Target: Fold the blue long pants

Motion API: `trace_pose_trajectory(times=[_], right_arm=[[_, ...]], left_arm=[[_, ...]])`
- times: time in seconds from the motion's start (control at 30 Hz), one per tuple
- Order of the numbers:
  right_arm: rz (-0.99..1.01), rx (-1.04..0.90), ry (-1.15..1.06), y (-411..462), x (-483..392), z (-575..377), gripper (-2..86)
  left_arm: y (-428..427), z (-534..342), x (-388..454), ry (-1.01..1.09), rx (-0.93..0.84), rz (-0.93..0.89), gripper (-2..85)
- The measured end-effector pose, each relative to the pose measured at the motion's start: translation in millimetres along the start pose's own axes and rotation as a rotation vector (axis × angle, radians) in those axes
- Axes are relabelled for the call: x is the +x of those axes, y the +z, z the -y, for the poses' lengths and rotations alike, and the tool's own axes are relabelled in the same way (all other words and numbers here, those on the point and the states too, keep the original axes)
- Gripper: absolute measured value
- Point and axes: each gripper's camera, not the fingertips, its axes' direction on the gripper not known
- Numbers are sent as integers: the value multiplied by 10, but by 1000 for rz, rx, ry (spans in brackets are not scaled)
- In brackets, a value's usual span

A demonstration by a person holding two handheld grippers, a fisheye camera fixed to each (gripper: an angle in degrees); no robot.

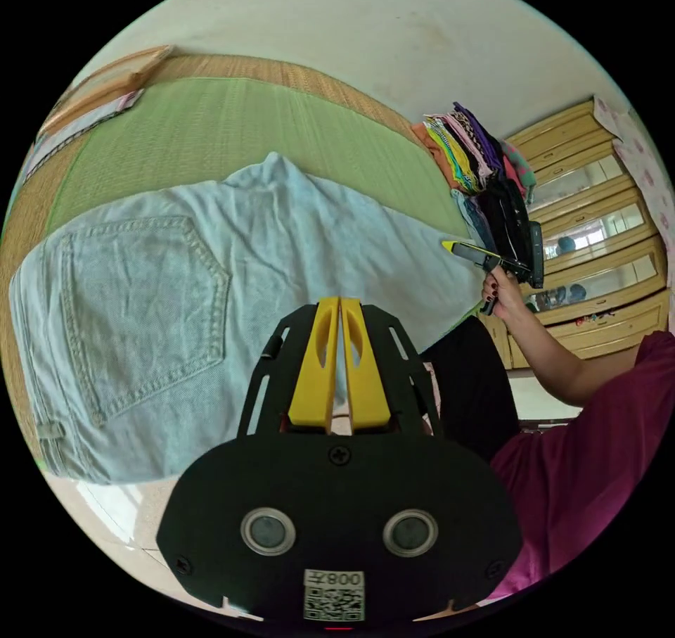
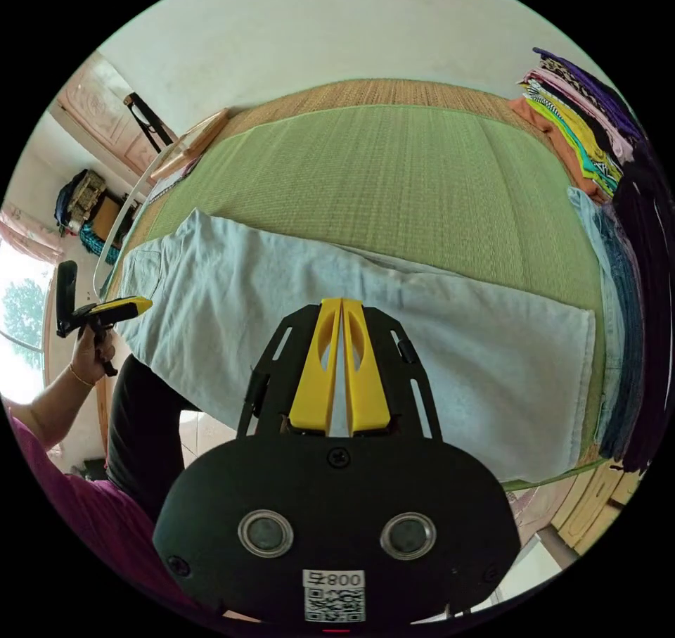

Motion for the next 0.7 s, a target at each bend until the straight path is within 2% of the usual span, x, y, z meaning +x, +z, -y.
trace_pose_trajectory(times=[0.17, 0.37, 0.53, 0.7], right_arm=[[-18, 1, 69, 91, 521, -144, 0], [-5, -22, 70, 287, 867, -129, 0], [33, 14, 109, 286, 1188, -364, 0], [84, 35, 171, 368, 1510, -546, 0]], left_arm=[[1081, 638, 457, 128, -55, -36, 1], [2142, 1134, 841, 186, -93, -43, 2], [2975, 1357, 908, 181, -160, 48, 2], [3518, 1330, 865, 172, -157, 4, 1]])
